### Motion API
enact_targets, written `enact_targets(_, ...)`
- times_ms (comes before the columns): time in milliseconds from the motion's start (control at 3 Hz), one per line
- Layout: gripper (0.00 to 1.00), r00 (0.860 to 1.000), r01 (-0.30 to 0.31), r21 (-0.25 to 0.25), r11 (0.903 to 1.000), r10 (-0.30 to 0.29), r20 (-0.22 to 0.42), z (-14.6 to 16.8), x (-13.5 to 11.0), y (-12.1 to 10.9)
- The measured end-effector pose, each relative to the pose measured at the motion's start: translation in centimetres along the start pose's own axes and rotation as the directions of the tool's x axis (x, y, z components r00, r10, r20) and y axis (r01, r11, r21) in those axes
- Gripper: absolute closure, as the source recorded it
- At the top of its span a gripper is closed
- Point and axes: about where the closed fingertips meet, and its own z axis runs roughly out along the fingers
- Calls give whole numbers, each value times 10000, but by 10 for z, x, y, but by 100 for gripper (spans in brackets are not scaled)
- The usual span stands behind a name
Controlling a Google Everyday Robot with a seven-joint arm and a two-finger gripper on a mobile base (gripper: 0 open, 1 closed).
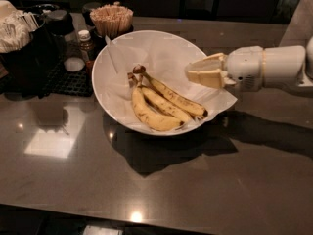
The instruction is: Pick banana from white bowl
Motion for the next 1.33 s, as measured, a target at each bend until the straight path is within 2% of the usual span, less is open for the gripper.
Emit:
enact_targets(333, 100, 9875, 1570, 1056, 9819, -1546, -313, -55, -18, 12)
enact_targets(667, 100, 9102, 4024, 2206, 8885, -3625, -2003, -92, -48, 34)
enact_targets(1000, 100, 7777, 6070, 2278, 7614, -5101, -3674, -107, -74, 54)
enact_targets(1333, 100, 6523, 7241, 1530, 6725, -5959, -4683, -104, -96, 63)
